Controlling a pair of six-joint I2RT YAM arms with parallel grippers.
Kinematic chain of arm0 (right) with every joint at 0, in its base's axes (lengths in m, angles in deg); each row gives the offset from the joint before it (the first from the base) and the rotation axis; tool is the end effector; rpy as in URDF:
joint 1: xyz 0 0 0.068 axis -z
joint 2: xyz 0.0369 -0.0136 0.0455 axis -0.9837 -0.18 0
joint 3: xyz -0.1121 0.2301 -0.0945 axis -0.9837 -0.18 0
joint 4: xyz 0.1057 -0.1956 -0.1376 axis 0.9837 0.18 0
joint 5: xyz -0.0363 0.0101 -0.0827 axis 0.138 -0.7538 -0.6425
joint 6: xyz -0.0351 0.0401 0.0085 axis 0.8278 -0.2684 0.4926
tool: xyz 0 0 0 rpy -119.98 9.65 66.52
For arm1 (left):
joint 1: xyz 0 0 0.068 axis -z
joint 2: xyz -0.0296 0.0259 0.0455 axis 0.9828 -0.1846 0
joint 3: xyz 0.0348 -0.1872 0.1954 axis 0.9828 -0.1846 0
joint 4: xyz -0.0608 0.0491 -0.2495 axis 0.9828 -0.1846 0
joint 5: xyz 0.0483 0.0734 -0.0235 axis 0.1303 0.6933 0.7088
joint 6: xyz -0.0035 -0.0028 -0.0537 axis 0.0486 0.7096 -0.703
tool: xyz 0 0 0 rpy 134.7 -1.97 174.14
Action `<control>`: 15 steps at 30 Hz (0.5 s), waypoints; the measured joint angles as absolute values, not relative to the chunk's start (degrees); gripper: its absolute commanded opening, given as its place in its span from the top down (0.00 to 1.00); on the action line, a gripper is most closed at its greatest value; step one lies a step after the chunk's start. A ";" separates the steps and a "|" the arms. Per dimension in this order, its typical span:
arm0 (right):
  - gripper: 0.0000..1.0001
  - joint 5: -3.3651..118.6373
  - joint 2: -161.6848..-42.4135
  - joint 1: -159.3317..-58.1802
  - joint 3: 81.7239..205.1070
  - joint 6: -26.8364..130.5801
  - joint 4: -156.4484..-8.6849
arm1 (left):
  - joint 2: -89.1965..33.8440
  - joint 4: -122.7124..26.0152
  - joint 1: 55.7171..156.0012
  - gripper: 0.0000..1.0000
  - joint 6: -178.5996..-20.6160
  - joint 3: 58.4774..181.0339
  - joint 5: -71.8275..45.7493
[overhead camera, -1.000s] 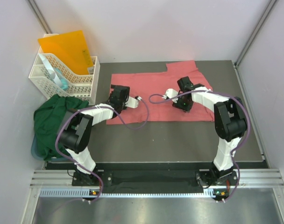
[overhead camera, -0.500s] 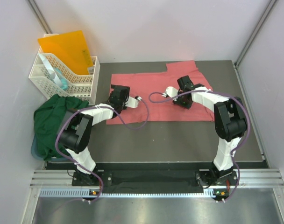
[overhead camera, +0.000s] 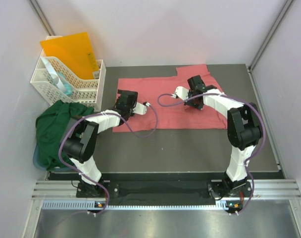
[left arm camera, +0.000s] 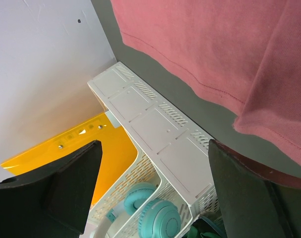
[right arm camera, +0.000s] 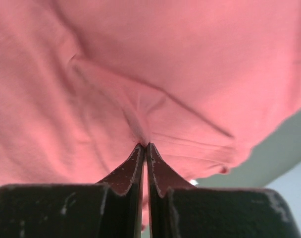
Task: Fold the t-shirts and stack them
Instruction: Fold the flattened tshirt in 1/3 of the way
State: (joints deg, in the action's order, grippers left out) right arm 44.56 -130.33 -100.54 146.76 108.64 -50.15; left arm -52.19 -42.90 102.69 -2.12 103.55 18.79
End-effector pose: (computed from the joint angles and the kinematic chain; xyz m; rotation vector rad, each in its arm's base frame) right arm 0.3733 0.1388 0.1926 -1.5415 2.2188 -0.2841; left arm 0.3448 -0.1332 0.1834 1.7650 1.5559 1.0310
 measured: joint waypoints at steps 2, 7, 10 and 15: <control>0.98 43.93 -130.55 -100.58 148.88 109.30 -50.19 | -52.25 -42.84 102.69 0.08 -2.12 103.75 18.73; 0.97 43.16 -132.10 -100.95 153.21 111.11 -50.93 | -52.98 -42.55 102.69 0.08 -2.12 104.16 18.64; 0.97 42.47 -134.26 -101.67 155.24 112.44 -51.11 | -53.54 -42.51 102.69 0.08 -2.12 104.16 18.64; 0.96 41.31 -137.98 -103.20 156.03 114.78 -51.76 | -53.85 -42.49 102.69 0.08 -2.12 104.16 18.64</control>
